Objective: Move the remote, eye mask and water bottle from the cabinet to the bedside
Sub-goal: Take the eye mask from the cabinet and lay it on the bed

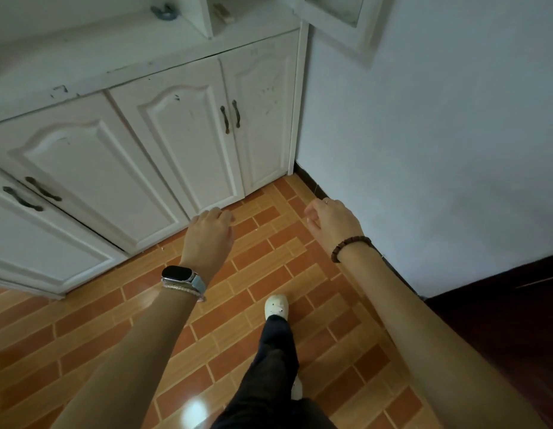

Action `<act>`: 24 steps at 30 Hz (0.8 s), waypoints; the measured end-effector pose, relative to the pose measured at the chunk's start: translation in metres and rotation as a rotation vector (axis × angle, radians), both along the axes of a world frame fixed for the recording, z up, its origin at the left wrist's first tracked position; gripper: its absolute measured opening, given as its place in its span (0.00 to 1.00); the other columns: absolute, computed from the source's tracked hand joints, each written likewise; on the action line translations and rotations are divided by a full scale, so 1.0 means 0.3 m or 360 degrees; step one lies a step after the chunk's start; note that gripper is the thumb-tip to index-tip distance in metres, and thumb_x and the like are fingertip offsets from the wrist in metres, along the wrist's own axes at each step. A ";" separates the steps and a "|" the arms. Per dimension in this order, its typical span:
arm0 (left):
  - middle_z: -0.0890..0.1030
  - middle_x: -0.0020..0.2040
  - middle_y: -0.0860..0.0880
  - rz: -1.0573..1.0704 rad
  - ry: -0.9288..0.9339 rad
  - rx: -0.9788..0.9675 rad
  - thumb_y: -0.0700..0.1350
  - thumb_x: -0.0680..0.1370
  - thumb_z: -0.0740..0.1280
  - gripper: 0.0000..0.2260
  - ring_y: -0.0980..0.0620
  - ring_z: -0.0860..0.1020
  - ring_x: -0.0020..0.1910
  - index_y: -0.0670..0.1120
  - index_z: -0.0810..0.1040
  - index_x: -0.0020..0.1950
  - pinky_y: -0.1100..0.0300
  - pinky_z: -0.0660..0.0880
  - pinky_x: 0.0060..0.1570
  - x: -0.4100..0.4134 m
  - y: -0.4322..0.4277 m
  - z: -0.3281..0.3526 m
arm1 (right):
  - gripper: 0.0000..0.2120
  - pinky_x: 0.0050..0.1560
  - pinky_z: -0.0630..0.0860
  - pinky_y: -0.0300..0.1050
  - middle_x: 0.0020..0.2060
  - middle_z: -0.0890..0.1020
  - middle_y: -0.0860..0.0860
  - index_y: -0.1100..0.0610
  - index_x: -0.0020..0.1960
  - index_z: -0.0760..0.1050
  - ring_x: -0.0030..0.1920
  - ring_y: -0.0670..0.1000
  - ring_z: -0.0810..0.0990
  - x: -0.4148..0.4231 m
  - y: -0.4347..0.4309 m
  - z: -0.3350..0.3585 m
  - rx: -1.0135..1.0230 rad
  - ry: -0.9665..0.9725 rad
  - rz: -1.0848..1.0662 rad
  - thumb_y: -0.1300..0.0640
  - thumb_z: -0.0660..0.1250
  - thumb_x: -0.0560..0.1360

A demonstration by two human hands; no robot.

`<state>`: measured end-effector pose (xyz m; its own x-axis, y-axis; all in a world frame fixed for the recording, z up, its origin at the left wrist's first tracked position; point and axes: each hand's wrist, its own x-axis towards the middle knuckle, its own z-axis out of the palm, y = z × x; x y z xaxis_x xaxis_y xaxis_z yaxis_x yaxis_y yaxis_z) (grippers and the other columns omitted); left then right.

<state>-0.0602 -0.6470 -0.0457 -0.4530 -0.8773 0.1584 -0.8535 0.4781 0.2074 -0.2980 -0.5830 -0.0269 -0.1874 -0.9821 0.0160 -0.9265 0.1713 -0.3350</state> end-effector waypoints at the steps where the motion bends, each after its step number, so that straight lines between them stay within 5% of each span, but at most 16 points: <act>1: 0.80 0.50 0.45 0.0003 0.0004 0.0009 0.42 0.77 0.63 0.09 0.46 0.78 0.48 0.44 0.78 0.55 0.50 0.75 0.51 -0.017 -0.036 -0.005 | 0.10 0.50 0.76 0.43 0.52 0.80 0.50 0.54 0.59 0.75 0.54 0.50 0.76 -0.012 -0.037 -0.007 0.0011 -0.0002 0.0005 0.56 0.63 0.78; 24: 0.81 0.48 0.43 0.0022 0.0131 -0.0127 0.39 0.76 0.65 0.09 0.44 0.79 0.45 0.41 0.79 0.55 0.49 0.75 0.49 -0.300 -1.011 0.097 | 0.09 0.50 0.75 0.46 0.51 0.79 0.52 0.55 0.58 0.75 0.53 0.53 0.75 -0.286 -1.010 0.080 -0.0035 0.0037 0.0074 0.57 0.61 0.78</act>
